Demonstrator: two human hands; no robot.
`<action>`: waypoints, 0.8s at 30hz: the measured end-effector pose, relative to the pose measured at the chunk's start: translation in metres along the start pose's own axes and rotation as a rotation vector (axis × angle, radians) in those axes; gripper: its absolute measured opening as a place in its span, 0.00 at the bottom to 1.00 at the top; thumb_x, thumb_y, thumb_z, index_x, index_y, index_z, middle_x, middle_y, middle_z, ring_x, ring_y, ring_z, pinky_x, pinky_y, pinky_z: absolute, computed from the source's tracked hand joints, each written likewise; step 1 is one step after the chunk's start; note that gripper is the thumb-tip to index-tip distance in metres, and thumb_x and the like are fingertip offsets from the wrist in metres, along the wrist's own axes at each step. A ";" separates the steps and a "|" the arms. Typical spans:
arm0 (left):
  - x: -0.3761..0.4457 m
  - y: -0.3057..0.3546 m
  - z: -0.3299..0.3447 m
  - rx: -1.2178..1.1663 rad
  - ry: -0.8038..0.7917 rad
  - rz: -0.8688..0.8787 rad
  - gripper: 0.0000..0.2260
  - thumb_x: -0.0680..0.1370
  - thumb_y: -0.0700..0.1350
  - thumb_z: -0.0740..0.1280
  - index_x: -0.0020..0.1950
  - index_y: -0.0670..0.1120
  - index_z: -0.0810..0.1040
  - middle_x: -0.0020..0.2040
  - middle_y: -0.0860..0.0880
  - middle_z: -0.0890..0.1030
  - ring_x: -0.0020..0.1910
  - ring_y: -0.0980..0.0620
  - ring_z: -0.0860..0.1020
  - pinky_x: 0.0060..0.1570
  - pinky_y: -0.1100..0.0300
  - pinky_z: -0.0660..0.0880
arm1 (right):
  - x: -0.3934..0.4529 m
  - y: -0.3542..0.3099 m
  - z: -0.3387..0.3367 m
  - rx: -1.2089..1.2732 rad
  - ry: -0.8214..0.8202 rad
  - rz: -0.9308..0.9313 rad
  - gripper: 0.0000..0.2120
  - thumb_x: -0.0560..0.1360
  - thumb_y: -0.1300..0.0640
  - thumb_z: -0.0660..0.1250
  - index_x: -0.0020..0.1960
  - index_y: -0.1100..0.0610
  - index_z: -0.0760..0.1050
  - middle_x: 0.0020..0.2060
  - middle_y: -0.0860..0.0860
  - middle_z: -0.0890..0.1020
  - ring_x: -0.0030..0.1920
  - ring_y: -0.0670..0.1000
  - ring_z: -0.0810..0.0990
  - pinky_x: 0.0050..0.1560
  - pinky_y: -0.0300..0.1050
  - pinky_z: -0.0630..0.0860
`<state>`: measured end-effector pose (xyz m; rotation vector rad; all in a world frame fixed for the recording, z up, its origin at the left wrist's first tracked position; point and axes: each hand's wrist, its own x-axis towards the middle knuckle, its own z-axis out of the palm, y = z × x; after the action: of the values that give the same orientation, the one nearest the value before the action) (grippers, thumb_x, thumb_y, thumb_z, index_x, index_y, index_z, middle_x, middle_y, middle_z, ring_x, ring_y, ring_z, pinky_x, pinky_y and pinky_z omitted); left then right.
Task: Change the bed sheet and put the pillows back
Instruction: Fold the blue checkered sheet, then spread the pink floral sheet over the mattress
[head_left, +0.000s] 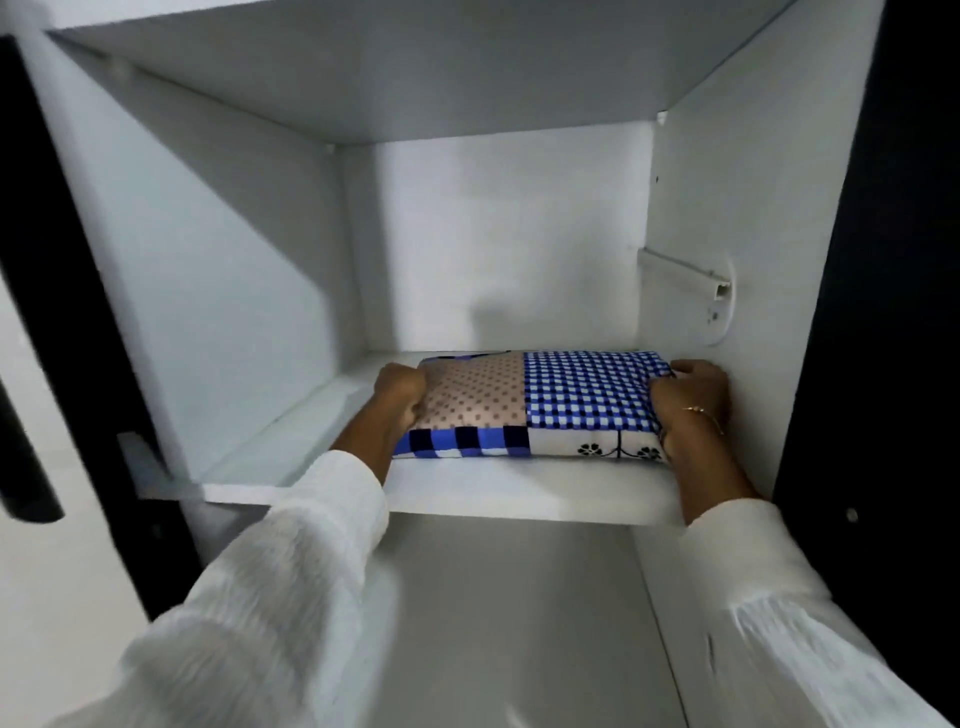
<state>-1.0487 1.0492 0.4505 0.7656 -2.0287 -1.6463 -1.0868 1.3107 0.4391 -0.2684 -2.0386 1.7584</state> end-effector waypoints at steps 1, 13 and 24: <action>0.002 -0.002 -0.001 0.013 0.003 -0.014 0.13 0.81 0.40 0.57 0.60 0.33 0.71 0.38 0.45 0.73 0.30 0.53 0.69 0.19 0.66 0.66 | -0.005 -0.005 -0.002 -0.124 0.003 -0.068 0.16 0.71 0.67 0.63 0.59 0.62 0.75 0.57 0.61 0.79 0.57 0.60 0.77 0.56 0.48 0.74; -0.127 -0.002 -0.003 0.237 0.494 0.482 0.15 0.71 0.50 0.62 0.53 0.46 0.80 0.54 0.47 0.82 0.56 0.47 0.77 0.56 0.55 0.72 | -0.147 -0.050 0.007 0.126 -0.306 -0.872 0.08 0.70 0.61 0.62 0.42 0.60 0.80 0.39 0.56 0.83 0.43 0.59 0.80 0.44 0.52 0.76; -0.468 -0.161 -0.052 0.379 1.016 -0.052 0.10 0.76 0.46 0.63 0.50 0.43 0.81 0.48 0.46 0.84 0.49 0.47 0.80 0.44 0.60 0.71 | -0.352 0.052 -0.138 0.286 -1.304 -0.935 0.05 0.70 0.64 0.64 0.42 0.61 0.79 0.41 0.58 0.83 0.45 0.62 0.80 0.45 0.54 0.76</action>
<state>-0.6342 1.2892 0.3148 1.4167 -1.5296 -0.6070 -0.7202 1.2966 0.3334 2.0070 -1.8570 1.5583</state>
